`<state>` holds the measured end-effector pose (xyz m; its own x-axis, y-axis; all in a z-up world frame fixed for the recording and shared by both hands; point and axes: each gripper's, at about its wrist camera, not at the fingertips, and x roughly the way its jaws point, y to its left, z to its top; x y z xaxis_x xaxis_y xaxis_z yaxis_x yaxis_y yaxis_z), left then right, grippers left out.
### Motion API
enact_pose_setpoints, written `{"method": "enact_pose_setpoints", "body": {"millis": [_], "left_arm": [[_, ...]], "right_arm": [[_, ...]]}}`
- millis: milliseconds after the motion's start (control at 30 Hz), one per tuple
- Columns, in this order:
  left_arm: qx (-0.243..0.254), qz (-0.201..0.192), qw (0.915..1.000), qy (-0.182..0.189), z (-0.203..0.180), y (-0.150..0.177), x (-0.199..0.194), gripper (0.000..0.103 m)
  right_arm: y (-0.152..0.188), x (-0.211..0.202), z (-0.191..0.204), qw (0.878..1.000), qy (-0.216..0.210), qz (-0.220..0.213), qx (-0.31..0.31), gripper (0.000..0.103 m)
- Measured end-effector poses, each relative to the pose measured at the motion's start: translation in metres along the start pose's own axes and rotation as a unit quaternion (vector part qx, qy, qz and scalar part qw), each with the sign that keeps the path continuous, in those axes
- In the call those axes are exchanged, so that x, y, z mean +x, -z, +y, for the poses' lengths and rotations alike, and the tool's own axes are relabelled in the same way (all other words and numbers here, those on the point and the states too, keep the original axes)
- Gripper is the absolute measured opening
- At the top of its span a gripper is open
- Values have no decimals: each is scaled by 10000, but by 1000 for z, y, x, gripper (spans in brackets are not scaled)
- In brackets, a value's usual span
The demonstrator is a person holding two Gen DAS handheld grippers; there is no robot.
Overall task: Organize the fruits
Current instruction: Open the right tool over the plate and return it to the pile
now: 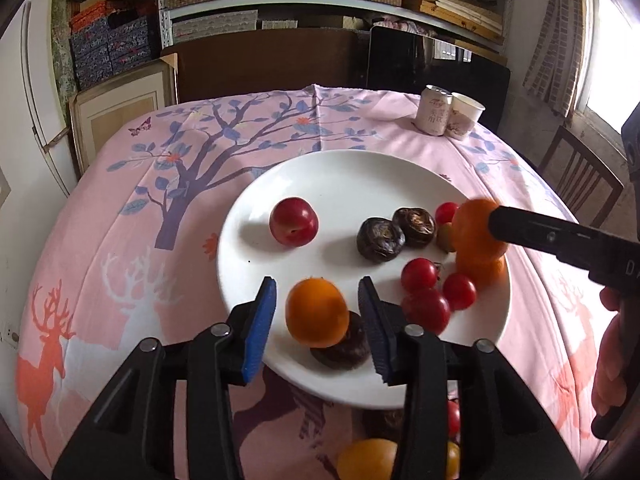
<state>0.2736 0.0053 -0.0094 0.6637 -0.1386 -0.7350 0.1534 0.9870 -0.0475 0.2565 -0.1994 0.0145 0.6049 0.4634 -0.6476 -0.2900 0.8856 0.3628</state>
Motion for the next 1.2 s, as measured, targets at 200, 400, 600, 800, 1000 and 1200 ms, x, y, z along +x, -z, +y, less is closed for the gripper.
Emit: {"method": "enact_pose_setpoints", "body": {"millis": [200,400,600,800,1000,1200], "left_arm": [[309,-491,9983,12,-7,25,-46,68],[1006,-292,9945,78,-32,96,-84,69],[1163,23,9925,376,-51,157,-104,69],[1322,158,9905,337,-76,179,-99,69],[1305,210,9902,455,-90,178,-82,37],[1152,-127,9914,614,-78,174,-104,37]], "right_arm": [[27,-26,4,9995,100,-233,-178,53],[95,-59,-6,9994,127,-224,-236,58],[140,-73,-25,9996,148,-191,119,58],[142,-78,-37,9984,60,-358,437,63],[145,-81,-32,9985,103,-473,263,62],[149,-76,-18,9996,-43,-227,-149,63]]}}
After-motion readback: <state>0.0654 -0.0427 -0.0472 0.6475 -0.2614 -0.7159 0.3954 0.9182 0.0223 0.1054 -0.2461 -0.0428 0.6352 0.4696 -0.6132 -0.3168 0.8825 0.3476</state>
